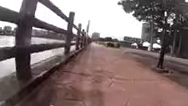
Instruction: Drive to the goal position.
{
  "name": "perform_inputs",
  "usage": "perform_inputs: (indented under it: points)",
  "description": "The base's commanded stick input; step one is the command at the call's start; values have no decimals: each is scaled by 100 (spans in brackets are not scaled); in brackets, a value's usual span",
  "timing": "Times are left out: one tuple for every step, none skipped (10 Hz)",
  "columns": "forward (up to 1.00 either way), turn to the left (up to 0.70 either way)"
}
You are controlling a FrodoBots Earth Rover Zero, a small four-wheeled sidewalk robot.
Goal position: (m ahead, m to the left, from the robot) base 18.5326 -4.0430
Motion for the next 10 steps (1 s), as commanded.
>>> perform_inputs:
  points:
    - [70,0]
    - [70,0]
    - [70,0]
    - [70,0]
    - [70,0]
    - [70,0]
    - [70,0]
    - [70,0]
    - [70,0]
    - [70,0]
